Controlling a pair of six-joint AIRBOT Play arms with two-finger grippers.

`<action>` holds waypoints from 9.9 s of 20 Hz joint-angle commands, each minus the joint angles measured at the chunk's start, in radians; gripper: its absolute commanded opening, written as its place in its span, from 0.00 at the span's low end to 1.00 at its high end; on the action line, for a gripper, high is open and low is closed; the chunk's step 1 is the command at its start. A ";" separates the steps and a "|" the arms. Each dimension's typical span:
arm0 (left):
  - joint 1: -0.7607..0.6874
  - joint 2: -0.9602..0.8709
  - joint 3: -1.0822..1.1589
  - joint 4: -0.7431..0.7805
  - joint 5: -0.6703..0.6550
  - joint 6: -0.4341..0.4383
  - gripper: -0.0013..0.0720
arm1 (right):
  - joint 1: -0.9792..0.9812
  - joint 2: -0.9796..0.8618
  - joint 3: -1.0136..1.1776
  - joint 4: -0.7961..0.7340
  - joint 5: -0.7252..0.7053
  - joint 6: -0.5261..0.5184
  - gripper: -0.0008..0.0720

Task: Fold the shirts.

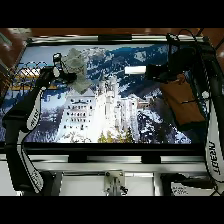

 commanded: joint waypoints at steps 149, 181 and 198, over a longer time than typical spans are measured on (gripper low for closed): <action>-0.143 1.280 -1.114 -0.640 -0.016 0.345 0.06 | -0.507 0.574 -1.312 0.266 -0.129 -0.201 0.86; 0.002 1.464 0.035 -0.364 -0.032 0.404 0.06 | -0.258 0.917 0.114 0.228 0.422 -0.364 0.11; 0.002 1.287 -0.800 -0.018 -0.183 0.131 0.06 | -0.257 0.432 -0.424 0.061 0.381 -0.048 0.11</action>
